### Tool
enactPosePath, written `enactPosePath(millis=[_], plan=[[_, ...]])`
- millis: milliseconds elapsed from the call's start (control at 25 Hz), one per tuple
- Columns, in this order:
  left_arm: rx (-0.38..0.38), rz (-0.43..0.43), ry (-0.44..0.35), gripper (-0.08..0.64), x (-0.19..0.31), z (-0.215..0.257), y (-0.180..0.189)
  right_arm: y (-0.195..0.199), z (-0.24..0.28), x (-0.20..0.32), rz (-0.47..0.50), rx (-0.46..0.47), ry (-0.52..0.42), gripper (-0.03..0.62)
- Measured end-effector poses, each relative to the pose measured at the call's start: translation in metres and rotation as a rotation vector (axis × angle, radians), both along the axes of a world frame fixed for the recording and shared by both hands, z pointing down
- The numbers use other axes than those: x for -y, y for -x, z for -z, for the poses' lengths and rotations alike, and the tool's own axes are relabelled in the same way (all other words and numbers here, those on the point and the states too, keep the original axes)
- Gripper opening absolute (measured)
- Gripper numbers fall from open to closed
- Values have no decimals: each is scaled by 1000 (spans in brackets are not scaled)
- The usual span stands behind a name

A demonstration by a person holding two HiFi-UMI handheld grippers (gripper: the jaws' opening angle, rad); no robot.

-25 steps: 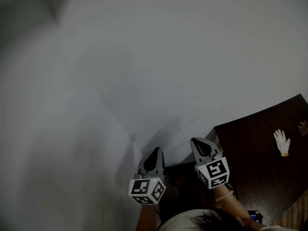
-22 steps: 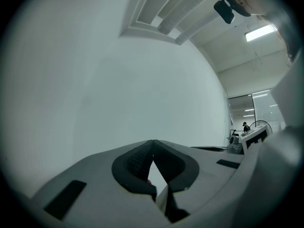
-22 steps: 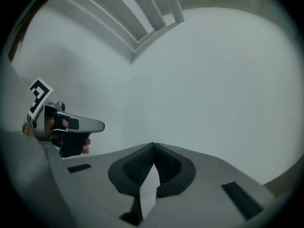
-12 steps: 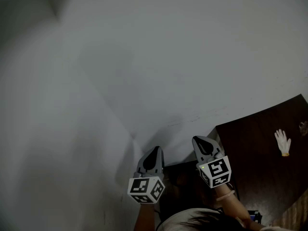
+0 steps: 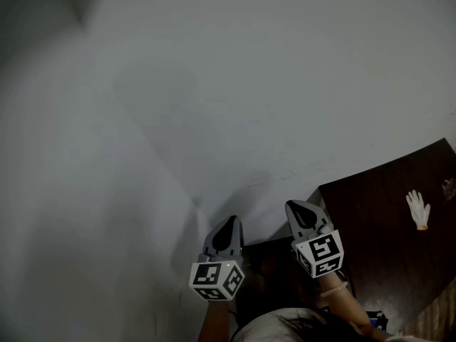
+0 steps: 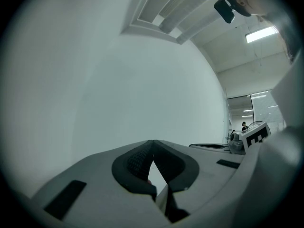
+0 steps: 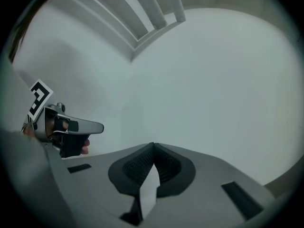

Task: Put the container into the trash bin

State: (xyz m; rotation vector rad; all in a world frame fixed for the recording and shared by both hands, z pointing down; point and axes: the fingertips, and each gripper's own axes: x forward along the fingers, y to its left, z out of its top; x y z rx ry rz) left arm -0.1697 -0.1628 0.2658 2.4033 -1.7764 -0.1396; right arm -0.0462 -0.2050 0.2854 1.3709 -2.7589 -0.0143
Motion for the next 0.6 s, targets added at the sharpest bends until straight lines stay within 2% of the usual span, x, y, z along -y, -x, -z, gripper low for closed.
enactPosePath(millis=[280, 600], plan=[[8, -4, 21, 20, 1, -4, -6, -5, -1, 3, -2, 13, 13, 6], [5, 5, 26, 20, 3, -15, 6, 4, -8, 6, -14, 15, 6, 6]])
